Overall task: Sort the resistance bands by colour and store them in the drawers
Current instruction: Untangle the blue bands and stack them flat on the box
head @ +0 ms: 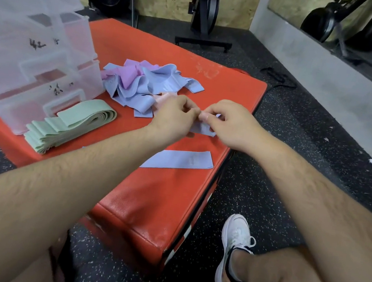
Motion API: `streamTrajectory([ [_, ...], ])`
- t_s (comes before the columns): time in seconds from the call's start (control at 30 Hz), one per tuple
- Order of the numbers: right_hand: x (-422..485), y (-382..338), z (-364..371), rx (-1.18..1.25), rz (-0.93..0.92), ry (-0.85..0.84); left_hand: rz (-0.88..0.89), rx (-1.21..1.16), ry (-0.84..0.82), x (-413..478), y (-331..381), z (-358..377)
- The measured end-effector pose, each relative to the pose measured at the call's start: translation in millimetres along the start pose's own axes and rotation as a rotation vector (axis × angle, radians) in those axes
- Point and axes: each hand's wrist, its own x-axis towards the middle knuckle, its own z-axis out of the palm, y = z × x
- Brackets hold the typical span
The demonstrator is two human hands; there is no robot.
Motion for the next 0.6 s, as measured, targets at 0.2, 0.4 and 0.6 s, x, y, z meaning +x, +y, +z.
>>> streamTrajectory([
  [0.2, 21, -8, 11, 0.048, -0.168, -0.119, 0.196, 0.298, -0.002, -12, -8, -33],
  [0.4, 27, -16, 32, -0.079, -0.086, -0.284, 0.209, 0.364, 0.009, -21, -15, -60],
  [0.6, 30, -16, 26, -0.198, -0.080, -0.297, 0.108, 0.346, 0.007, -22, -29, -78],
])
